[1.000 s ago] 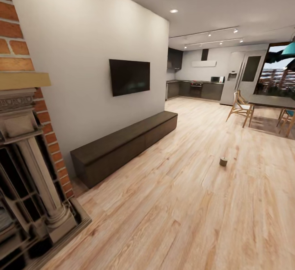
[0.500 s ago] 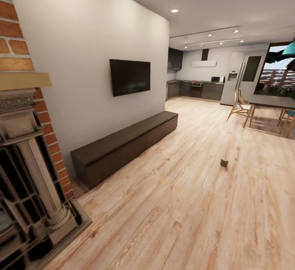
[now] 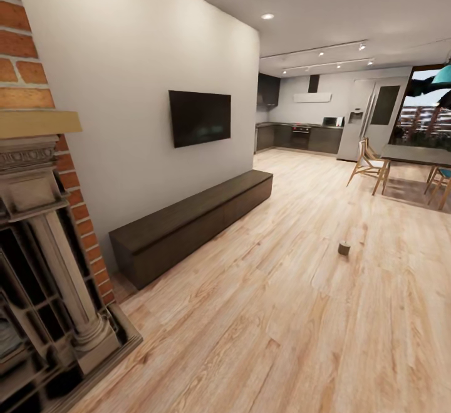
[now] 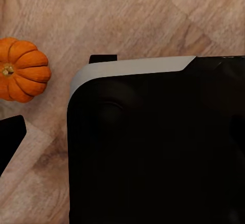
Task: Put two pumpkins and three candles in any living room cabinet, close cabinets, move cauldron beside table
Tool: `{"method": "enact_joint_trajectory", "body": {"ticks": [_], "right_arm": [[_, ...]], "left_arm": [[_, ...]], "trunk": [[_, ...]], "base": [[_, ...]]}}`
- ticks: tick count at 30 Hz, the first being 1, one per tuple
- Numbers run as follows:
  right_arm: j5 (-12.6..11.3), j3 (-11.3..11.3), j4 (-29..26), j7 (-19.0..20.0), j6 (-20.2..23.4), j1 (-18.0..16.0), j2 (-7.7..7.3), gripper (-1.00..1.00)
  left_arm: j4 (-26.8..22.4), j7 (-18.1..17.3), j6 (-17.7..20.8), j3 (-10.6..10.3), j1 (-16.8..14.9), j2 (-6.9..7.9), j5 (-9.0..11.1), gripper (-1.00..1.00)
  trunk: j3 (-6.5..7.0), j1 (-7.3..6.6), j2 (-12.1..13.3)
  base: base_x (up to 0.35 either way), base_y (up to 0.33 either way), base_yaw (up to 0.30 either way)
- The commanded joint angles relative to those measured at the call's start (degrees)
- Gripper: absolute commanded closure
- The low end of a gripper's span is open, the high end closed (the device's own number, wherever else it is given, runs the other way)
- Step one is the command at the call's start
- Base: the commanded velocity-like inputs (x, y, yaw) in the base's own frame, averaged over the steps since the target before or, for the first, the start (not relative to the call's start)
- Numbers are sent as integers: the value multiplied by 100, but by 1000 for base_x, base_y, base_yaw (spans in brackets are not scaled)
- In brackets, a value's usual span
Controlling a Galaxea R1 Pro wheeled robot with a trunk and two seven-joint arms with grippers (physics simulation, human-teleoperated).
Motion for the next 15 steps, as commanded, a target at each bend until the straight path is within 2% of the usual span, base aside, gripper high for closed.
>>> {"method": "enact_joint_trajectory", "body": {"ticks": [1, 15], "right_arm": [[8, 4, 5, -3, -18, -3, 0, -100], [9, 4, 5, -3, -18, -3, 1, -100]], "left_arm": [[1, 0, -16, -3, -2, 0, -3, -100], [9, -1, -16, -7, -2, 0, -8, -100]], "trunk": [[-5, 0, -3], [-5, 0, -3]], "base": [[0, 8, 0], [94, 14, 0]]}}
